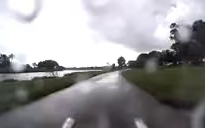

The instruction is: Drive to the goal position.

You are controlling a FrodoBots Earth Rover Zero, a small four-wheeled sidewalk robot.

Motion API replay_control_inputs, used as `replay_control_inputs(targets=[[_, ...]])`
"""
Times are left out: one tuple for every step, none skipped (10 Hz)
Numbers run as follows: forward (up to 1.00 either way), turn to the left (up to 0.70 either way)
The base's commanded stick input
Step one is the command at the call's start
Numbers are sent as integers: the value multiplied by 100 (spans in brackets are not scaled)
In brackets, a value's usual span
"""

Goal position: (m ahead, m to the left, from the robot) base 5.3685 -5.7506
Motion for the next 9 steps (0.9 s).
replay_control_inputs(targets=[[100, -40], [100, -37], [100, 0], [100, 0], [100, 0], [100, 0], [100, 0], [100, 0], [100, 0]])
